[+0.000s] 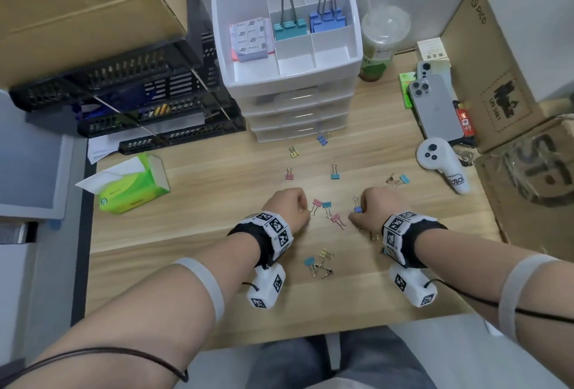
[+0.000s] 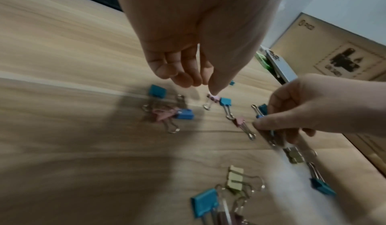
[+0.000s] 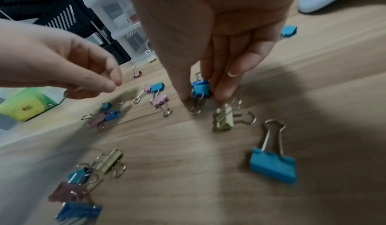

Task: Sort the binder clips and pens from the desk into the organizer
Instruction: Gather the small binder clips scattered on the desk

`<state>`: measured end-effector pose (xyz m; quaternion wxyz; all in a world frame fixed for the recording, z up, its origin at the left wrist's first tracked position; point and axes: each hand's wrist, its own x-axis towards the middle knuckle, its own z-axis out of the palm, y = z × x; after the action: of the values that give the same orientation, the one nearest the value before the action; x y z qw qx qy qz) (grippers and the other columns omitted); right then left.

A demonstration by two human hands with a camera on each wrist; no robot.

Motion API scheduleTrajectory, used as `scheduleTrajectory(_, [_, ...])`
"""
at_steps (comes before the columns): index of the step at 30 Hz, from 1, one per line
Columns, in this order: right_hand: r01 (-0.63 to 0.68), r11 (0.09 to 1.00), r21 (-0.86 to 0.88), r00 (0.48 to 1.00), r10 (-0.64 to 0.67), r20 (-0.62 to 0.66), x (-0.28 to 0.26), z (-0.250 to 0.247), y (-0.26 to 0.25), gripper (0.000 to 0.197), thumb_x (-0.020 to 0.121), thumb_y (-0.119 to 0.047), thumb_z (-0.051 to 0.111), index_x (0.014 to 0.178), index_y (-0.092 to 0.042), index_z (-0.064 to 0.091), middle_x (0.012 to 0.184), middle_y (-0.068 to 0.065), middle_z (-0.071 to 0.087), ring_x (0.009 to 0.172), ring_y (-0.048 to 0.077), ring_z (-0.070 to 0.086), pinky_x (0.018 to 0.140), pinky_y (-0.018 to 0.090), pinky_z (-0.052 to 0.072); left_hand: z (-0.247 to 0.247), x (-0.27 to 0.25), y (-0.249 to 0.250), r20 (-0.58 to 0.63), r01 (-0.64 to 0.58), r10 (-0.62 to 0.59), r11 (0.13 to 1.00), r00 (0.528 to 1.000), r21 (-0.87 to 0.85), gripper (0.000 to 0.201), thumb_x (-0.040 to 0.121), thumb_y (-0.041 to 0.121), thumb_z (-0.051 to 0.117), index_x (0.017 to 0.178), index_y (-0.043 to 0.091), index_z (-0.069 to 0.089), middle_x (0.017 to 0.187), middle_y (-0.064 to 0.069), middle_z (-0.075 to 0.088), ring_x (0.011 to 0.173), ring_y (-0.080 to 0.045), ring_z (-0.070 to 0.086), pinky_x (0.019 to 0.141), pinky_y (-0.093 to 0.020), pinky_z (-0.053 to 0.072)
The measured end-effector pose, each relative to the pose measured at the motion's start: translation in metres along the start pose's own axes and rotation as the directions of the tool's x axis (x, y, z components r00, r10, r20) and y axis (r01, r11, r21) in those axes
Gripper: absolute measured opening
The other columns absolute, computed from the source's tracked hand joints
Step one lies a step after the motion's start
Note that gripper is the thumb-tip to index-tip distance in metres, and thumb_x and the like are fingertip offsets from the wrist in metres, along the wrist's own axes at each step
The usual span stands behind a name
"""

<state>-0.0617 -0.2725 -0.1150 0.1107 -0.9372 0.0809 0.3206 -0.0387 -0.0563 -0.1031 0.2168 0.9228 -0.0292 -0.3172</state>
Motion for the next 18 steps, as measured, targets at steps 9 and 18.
scheduleTrajectory(9, [0.0,0.963,0.268,0.999,0.014,-0.05,-0.003,0.002,0.012,0.021,0.073,-0.032,0.069,0.083,-0.018,0.056,0.081,-0.002,0.061,0.076,0.02,0.06,0.062,0.029,0.049,0.026,0.027,0.048,0.002,-0.11,0.112,0.966,0.994,0.234,0.025,0.089,0.032,0.065,0.108,0.016,0.06,0.106,-0.005,0.06,0.093,-0.027,0.063,0.08,-0.039,0.055])
scheduleTrajectory(18, [0.09,0.861,0.5,0.98,0.012,-0.197,0.01,-0.007,0.045,0.013,0.077,-0.01,0.068,0.083,-0.02,0.063,0.089,-0.002,0.061,0.082,0.015,0.058,0.071,0.025,0.046,0.025,0.037,0.053,0.025,-0.103,0.1,0.953,0.995,0.285,0.012,0.091,0.016,0.059,0.095,0.01,0.068,0.1,-0.009,0.066,0.089,-0.029,0.065,0.079,-0.04,0.057])
